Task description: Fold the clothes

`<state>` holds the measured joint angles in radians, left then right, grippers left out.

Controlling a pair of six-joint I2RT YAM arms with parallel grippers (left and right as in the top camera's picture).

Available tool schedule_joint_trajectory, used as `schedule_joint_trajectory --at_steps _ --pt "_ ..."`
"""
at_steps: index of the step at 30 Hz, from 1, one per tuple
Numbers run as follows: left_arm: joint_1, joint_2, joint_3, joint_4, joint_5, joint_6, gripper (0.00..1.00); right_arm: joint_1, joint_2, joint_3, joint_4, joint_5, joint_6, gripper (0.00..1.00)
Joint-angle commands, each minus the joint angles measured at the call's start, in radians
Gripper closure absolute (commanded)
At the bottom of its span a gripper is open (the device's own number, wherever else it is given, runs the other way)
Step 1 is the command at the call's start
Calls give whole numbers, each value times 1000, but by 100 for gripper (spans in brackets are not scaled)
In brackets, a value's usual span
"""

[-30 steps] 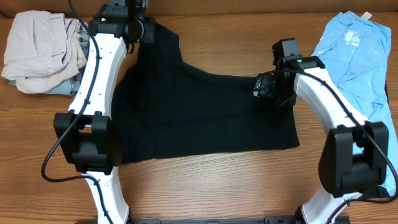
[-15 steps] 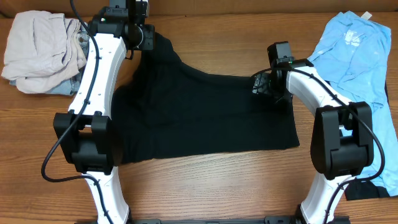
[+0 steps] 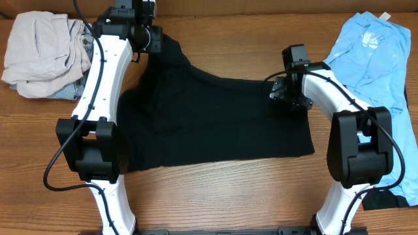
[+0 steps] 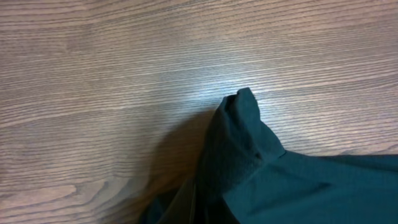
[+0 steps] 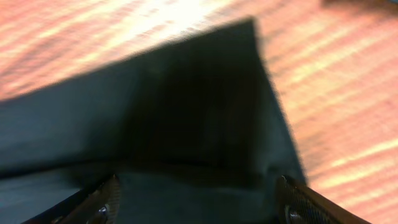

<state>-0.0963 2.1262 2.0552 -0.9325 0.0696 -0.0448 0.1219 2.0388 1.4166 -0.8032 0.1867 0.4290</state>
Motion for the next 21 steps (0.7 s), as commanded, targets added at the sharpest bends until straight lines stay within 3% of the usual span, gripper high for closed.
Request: schedule_joint_trajectory --at_steps 1,7,16,19,21 --pt "3 -8 10 -6 -6 24 96 -35 8 3 -21 -1 39 18" --pt "3 -8 10 -6 -6 24 96 -45 8 3 -11 -79 13 27" --pt "3 -8 10 -6 -6 24 96 -43 10 3 6 -99 13 59" --pt "3 -8 10 -6 -6 24 96 -47 10 3 18 -98 13 65" --pt "3 -8 10 -5 -7 24 96 -51 10 3 35 -98 12 76"
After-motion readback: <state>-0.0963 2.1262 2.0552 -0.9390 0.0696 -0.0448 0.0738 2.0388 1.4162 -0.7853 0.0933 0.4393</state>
